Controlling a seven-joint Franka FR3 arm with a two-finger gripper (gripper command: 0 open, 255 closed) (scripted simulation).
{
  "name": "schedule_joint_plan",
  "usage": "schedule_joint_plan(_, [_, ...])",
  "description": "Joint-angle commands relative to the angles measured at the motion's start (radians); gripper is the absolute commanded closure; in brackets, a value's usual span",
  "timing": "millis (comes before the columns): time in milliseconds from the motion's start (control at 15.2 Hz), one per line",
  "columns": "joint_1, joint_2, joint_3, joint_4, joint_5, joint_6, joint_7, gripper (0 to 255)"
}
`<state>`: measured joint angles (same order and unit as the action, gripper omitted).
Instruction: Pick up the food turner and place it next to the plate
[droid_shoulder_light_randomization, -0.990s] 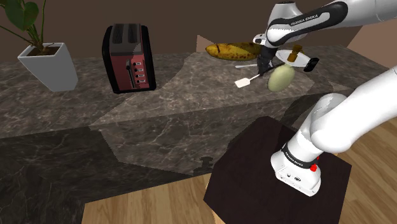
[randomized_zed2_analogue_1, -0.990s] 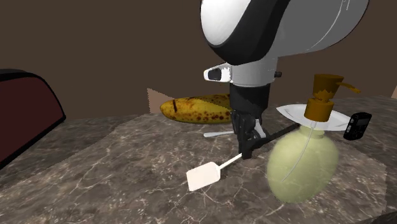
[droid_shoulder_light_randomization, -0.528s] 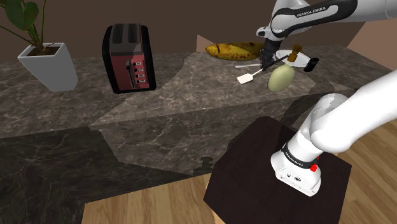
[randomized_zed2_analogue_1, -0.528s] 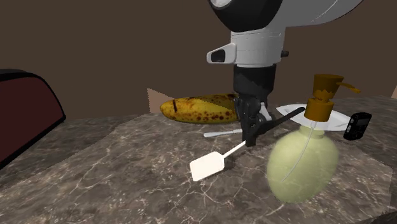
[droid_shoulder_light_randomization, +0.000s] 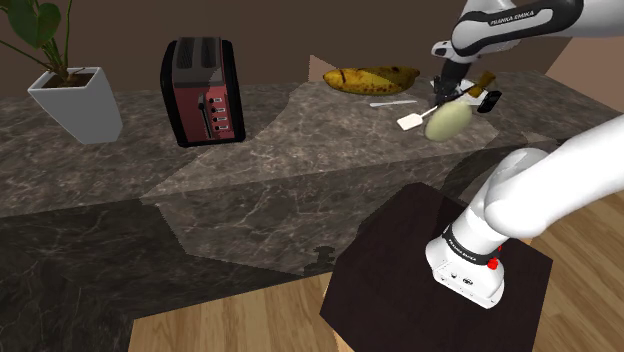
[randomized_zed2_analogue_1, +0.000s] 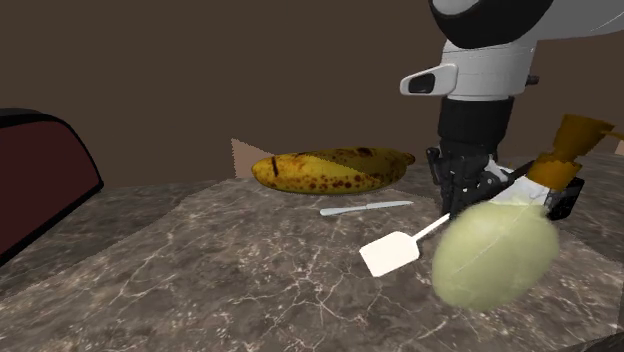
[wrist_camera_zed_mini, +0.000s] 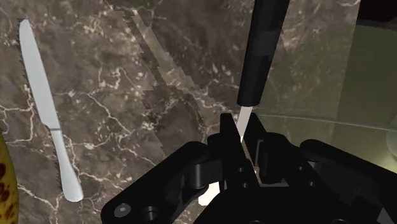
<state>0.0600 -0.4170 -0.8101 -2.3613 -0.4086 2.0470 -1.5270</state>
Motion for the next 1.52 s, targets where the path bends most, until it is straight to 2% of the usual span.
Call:
schedule_joint_plan(0, [-0.006,0.023,-0.049,0.028,0.001,0.001,-0.061,255])
schedule_joint_plan(396, [-0.012,0.084,-0.199,0.108,0.018,0.017,-0.236,255])
schedule_joint_plan(726, [0.035,0.191,-0.375,0.201,0.101,0.041,-0.419,255])
schedule_joint_plan(858, [0.082,0.265,-0.479,0.245,0.176,0.053,-0.518,255])
schedule_joint_plan(924, [0.120,0.323,-0.553,0.268,0.239,0.060,-0.585,255])
schedule_joint_plan(990, [0.166,0.447,-0.652,0.292,0.384,0.068,-0.709,255])
schedule_joint_plan(1056, [0.052,0.555,-0.588,0.320,0.509,0.060,-0.817,255])
schedule_joint_plan(1122, [-0.001,0.659,-0.587,0.353,0.628,0.041,-0.918,255])
schedule_joint_plan(1188, [-0.119,0.661,-0.487,0.383,0.624,0.036,-0.931,255])
schedule_joint_plan(1452, [-0.375,0.806,-0.355,0.525,0.760,-0.021,-1.078,255])
